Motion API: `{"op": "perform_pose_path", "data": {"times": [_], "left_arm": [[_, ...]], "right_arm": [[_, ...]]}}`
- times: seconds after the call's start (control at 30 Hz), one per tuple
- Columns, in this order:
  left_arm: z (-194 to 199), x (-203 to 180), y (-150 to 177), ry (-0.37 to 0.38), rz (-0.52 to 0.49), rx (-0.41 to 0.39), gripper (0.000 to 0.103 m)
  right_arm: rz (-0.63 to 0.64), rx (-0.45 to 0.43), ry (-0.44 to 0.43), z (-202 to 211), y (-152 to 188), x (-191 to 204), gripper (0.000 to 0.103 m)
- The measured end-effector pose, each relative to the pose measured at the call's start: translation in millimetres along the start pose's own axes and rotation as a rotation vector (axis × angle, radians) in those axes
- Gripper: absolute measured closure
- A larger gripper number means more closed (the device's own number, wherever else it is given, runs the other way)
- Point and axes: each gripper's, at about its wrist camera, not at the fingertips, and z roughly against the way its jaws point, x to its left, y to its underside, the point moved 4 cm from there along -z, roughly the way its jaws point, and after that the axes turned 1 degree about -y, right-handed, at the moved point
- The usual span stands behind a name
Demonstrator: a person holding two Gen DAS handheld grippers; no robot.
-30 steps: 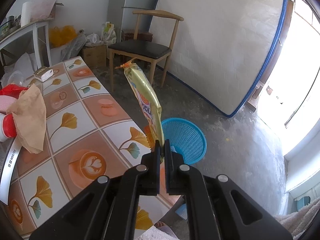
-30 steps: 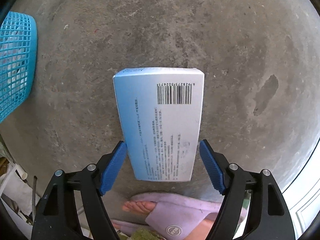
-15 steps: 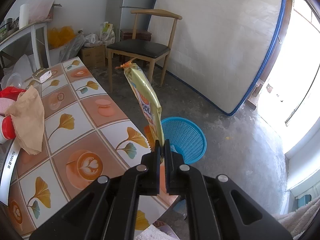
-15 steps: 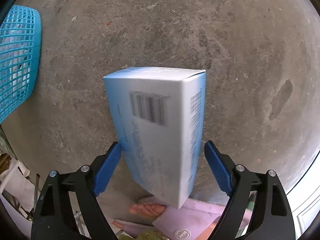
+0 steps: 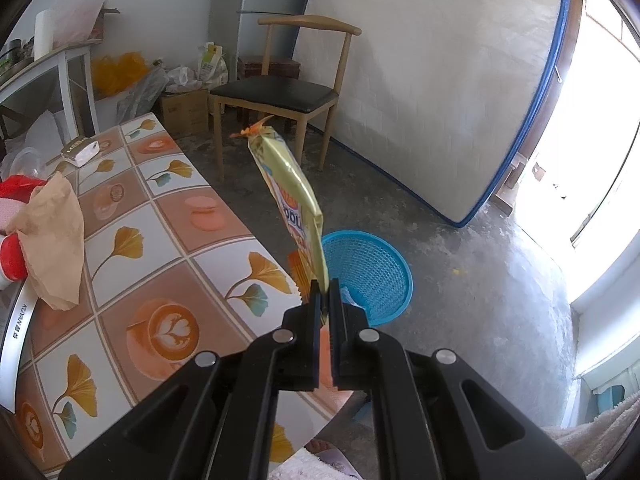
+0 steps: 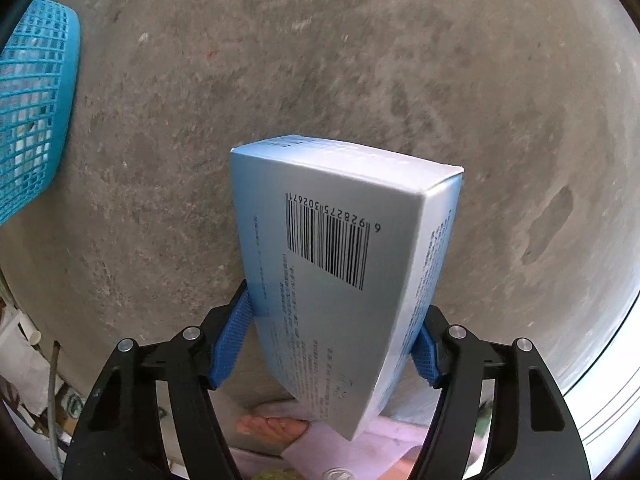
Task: Collect trash
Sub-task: 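Hold the blue box over the basket with the right tool while the left tool holds the wrapper, then open both tools to drop the wrapper and box into the basket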
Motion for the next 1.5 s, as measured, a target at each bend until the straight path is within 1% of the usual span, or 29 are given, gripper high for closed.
{"op": "perform_pose_path", "data": {"times": [0.13,0.33,0.47,0.6,0.73,0.83,0.93,1.0,1.03,1.1,1.2,1.27,1.37,1.43,1.5], "left_arm": [[-2,-3,0,0.015,-0.013,0.001,0.100],[-7,-14,-3,0.061,-0.027,0.013,0.100],[-13,-25,-4,0.086,-0.045,0.028,0.100],[-23,-36,-5,0.112,-0.062,0.054,0.100],[-40,-46,-12,0.137,-0.081,0.093,0.100],[-53,-51,-17,0.125,-0.107,0.122,0.100],[-72,-56,-22,0.091,-0.135,0.165,0.100],[-86,-57,-26,0.079,-0.130,0.202,0.100],[-95,-58,-29,0.076,-0.121,0.221,0.100],[-111,-61,-33,0.067,-0.127,0.250,0.100],[-130,-67,-35,0.052,-0.136,0.275,0.100],[-146,-74,-36,0.044,-0.144,0.298,0.100],[-163,-83,-38,0.028,-0.158,0.314,0.100],[-173,-88,-38,0.008,-0.173,0.314,0.099],[-181,-91,-37,-0.012,-0.183,0.313,0.099]], "right_arm": [[0.051,-0.047,-0.020,16,-5,5,0.038],[0.190,-0.161,-0.068,67,2,15,0.038],[0.296,-0.261,-0.102,115,15,22,0.038],[0.406,-0.355,-0.144,163,18,26,0.038],[0.512,-0.460,-0.184,212,24,46,0.038],[0.571,-0.523,-0.223,241,29,65,0.038],[0.614,-0.551,-0.275,264,30,83,0.038],[0.653,-0.554,-0.317,276,27,99,0.038],[0.664,-0.553,-0.330,280,25,102,0.038],[0.698,-0.549,-0.354,282,20,121,0.038],[0.743,-0.558,-0.356,286,9,144,0.038],[0.759,-0.544,-0.361,298,5,149,0.038],[0.777,-0.524,-0.347,292,-13,164,0.038],[0.781,-0.507,-0.351,304,-1,157,0.038],[0.780,-0.495,-0.338,310,-4,160,0.038]]}}
